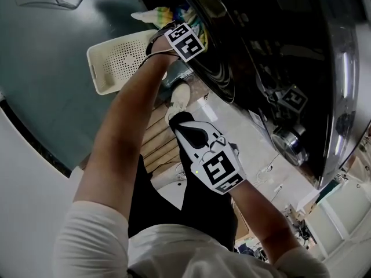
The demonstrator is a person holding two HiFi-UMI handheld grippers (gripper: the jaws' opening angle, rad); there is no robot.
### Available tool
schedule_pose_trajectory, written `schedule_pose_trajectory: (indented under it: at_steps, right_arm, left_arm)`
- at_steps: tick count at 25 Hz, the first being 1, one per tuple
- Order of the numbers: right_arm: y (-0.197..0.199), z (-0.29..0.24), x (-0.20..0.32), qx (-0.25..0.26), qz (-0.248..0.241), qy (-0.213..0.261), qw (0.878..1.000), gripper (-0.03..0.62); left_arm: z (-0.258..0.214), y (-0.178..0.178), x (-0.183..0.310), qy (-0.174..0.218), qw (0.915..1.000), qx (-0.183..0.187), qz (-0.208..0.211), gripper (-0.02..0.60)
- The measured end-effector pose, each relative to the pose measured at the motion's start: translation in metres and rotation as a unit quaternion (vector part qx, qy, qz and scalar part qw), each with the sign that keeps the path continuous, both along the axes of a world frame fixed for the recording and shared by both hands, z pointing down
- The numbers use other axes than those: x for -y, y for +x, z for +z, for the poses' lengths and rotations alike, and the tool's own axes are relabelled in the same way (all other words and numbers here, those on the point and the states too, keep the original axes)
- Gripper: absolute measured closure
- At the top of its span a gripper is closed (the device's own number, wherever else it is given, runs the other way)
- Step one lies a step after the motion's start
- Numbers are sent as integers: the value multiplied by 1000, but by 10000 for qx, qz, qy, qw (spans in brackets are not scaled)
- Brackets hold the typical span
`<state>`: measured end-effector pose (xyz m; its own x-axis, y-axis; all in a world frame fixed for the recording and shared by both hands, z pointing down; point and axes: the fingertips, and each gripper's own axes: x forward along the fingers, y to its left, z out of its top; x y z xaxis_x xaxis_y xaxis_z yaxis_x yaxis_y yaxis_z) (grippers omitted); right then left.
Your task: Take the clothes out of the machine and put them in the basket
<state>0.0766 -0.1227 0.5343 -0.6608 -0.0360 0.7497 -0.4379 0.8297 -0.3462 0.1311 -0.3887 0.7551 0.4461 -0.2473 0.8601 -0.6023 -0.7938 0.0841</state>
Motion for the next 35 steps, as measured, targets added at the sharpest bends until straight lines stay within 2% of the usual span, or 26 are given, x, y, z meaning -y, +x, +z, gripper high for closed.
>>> schedule_pose_trajectory:
  at_steps: [3, 9, 19, 23, 30, 35]
  right_arm:
    - [0, -1, -2, 10, -28, -1, 10000, 589]
    - [-10, -13, -5, 54, -12, 120, 9999, 589]
    - [-27, -35, -27, -26, 82, 311, 9995, 589]
    - [-41, -48, -34, 57, 303, 448, 9985, 589]
    - [-60, -63, -56, 173, 572, 579, 9965, 589]
    - [-62, -69, -70, 133, 705, 655, 9953, 589]
  left_arm:
    - [-5, -6, -2, 104, 9998, 143, -97, 442]
    - [-36, -18, -5, 297, 9991, 42, -299, 474]
    - [-133, -64, -28, 626, 9938, -582, -717, 483]
    - [-170, -82, -45, 720, 9913, -801, -753, 485]
    - [-239, -113, -72, 987, 9806, -1339, -1035, 488]
    - [-297, -132, -86, 1308, 9733, -1600, -999, 488]
